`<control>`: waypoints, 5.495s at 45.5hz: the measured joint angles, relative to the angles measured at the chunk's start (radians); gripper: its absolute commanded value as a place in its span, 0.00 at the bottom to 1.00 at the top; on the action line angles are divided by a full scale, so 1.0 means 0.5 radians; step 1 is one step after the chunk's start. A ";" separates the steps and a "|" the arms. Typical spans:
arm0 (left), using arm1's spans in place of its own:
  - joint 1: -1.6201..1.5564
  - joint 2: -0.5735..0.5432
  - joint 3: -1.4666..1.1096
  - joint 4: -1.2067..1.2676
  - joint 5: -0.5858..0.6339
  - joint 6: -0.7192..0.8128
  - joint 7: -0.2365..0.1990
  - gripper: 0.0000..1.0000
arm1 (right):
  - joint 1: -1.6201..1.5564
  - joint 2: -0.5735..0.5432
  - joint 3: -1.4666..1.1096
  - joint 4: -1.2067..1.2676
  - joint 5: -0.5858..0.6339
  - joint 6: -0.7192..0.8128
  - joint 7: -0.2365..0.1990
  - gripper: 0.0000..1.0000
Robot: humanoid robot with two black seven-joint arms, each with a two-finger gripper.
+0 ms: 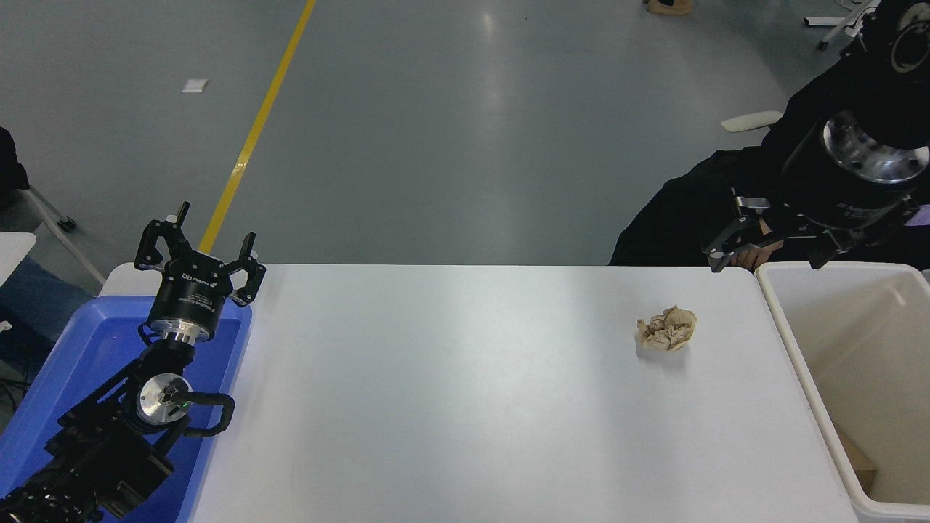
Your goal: Pick up paper ball place in dustbin
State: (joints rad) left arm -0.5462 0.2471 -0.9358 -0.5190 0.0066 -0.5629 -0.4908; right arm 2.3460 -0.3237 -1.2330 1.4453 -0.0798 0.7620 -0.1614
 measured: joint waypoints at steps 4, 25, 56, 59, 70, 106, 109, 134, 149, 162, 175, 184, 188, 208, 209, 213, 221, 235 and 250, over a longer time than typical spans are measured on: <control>0.000 0.000 0.000 0.000 -0.001 0.000 0.000 0.98 | -0.095 0.003 0.022 -0.034 -0.001 -0.107 0.001 1.00; 0.000 0.000 0.000 0.000 -0.001 0.000 -0.002 0.98 | -0.740 0.054 0.129 -0.306 -0.024 -0.782 0.000 1.00; 0.003 0.000 0.000 0.001 -0.001 0.000 -0.008 0.98 | -1.834 0.311 0.361 -1.238 -0.013 -1.227 -0.015 1.00; 0.003 0.000 0.000 0.001 -0.001 0.000 -0.008 0.98 | -1.947 0.324 0.404 -1.342 -0.010 -1.238 -0.017 1.00; 0.003 0.000 0.000 0.001 -0.001 0.000 -0.009 0.98 | -2.217 0.351 0.547 -1.656 -0.007 -1.310 -0.018 1.00; 0.003 0.000 0.000 0.001 -0.001 0.000 -0.009 0.98 | -2.575 0.426 0.777 -2.010 -0.005 -1.494 -0.042 0.94; 0.003 0.000 0.000 0.001 -0.001 0.000 -0.009 0.98 | -2.582 0.427 0.781 -2.012 -0.004 -1.501 -0.044 0.94; 0.003 0.000 0.000 0.001 -0.001 0.000 -0.009 0.98 | -2.618 0.429 0.854 -2.019 -0.001 -1.548 -0.051 0.79; 0.003 0.000 0.000 0.001 -0.001 0.000 -0.009 0.98 | -2.632 0.429 0.941 -2.009 0.000 -1.553 -0.051 0.57; 0.003 0.000 0.000 0.001 -0.001 0.000 -0.009 0.98 | -2.644 0.428 0.966 -1.999 0.000 -1.554 -0.051 0.42; 0.003 0.000 0.000 0.001 -0.001 0.000 -0.009 0.98 | -2.648 0.423 0.975 -1.987 0.000 -1.553 -0.051 0.23; 0.003 0.000 0.000 0.001 -0.001 0.000 -0.009 0.98 | -2.647 0.415 1.002 -1.972 0.001 -1.550 -0.051 0.05; 0.003 0.000 0.000 0.001 -0.001 0.000 -0.009 0.98 | -2.647 0.411 1.017 -1.964 0.004 -1.547 -0.051 0.00; 0.003 0.000 0.000 0.001 -0.001 0.000 -0.009 0.98 | -2.629 0.357 1.054 -1.898 0.061 -1.528 -0.050 0.00; 0.003 0.000 0.000 0.001 -0.001 0.000 -0.009 0.98 | -2.628 0.353 1.055 -1.894 0.062 -1.527 -0.050 0.00; 0.003 0.000 0.000 0.001 -0.001 0.000 -0.009 0.98 | -2.620 0.339 1.056 -1.875 0.067 -1.526 -0.050 0.00; 0.003 0.000 0.000 0.001 -0.001 0.000 -0.009 0.98 | -2.577 0.290 1.040 -1.776 0.071 -1.525 -0.049 0.00; 0.003 0.000 0.000 0.001 -0.001 0.001 -0.009 0.98 | -2.284 0.068 0.829 -1.267 0.073 -1.501 -0.046 0.00; 0.004 0.000 0.000 0.001 -0.001 0.001 -0.006 0.98 | -1.488 -0.217 0.376 -0.474 0.071 -1.167 -0.037 0.00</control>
State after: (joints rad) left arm -0.5445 0.2470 -0.9356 -0.5185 0.0061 -0.5623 -0.4940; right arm 1.6020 -0.4322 -1.0452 1.2083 -0.0441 0.1787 -0.1799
